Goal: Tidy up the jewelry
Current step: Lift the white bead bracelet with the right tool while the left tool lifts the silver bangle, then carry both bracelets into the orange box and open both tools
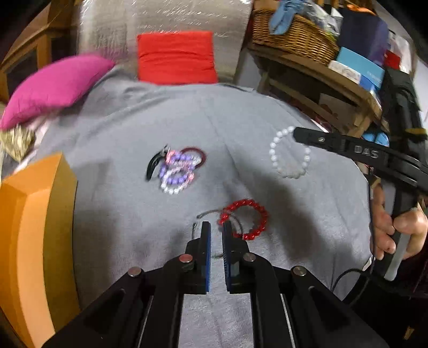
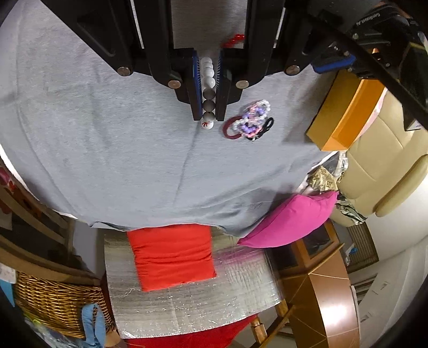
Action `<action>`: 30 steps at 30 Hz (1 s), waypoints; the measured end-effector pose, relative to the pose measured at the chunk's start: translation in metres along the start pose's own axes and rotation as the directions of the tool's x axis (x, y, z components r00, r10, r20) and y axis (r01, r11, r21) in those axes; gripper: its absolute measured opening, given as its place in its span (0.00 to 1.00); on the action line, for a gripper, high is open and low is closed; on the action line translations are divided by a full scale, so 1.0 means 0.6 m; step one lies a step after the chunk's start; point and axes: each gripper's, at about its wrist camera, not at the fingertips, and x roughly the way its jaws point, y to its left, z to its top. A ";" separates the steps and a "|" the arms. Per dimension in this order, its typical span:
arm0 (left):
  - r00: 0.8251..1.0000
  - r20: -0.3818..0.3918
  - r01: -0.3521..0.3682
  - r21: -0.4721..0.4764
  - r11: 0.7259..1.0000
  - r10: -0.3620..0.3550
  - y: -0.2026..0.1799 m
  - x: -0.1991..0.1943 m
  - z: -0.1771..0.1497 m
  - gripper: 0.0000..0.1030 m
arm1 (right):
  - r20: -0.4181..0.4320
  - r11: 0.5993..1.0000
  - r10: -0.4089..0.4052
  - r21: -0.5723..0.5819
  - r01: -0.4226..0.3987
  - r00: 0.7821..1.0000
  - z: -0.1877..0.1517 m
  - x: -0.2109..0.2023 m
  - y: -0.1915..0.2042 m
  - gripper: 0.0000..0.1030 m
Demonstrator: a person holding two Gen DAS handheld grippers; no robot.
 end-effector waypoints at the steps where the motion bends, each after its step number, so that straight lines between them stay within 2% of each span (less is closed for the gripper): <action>1: 1.000 -0.018 0.009 -0.023 1.000 -0.009 0.003 0.006 -0.004 0.28 | 0.003 1.000 -0.003 0.000 0.003 1.000 -0.001 0.000 0.002 0.10; 2: 0.999 -0.029 0.024 -0.044 0.999 -0.026 0.001 0.017 -0.002 0.45 | 0.004 1.000 -0.007 0.000 0.007 1.000 -0.002 0.001 0.002 0.10; 4: 0.999 -0.030 0.020 -0.036 0.999 -0.021 -0.014 0.028 -0.008 0.62 | -0.005 1.000 -0.018 0.005 0.018 1.000 -0.007 0.005 -0.001 0.10; 5: 0.999 -0.031 -0.009 -0.005 1.000 0.009 -0.025 0.036 -0.009 0.65 | -0.010 1.000 -0.022 0.009 0.022 1.000 -0.008 0.006 -0.004 0.10; 7: 0.998 -0.039 -0.042 0.028 0.999 0.043 -0.037 0.049 -0.011 0.65 | -0.017 0.999 -0.031 0.013 0.031 0.999 -0.009 0.009 -0.009 0.10; 13: 0.991 -0.108 -0.077 0.007 0.997 0.077 -0.035 0.104 -0.015 0.65 | -0.023 0.999 -0.030 0.019 0.030 0.999 -0.008 0.013 -0.021 0.10; 18: 0.992 -0.092 -0.085 0.016 0.996 0.086 -0.042 0.113 -0.015 0.65 | -0.023 0.999 -0.029 0.016 0.030 0.999 -0.007 0.009 -0.025 0.10; 19: 0.993 -0.086 -0.079 0.012 0.997 0.080 -0.042 0.112 -0.015 0.60 | -0.024 0.999 -0.028 0.017 0.028 0.999 -0.007 0.009 -0.025 0.10; 25: 0.995 -0.071 -0.068 0.016 0.998 0.069 -0.039 0.098 -0.011 0.60 | -0.018 1.000 -0.012 0.017 0.012 1.000 -0.007 0.005 -0.023 0.10; 30: 0.997 -0.009 -0.076 -0.015 0.997 0.076 -0.029 0.030 -0.006 0.60 | -0.012 1.000 0.026 0.004 -0.026 1.000 -0.008 0.000 -0.008 0.10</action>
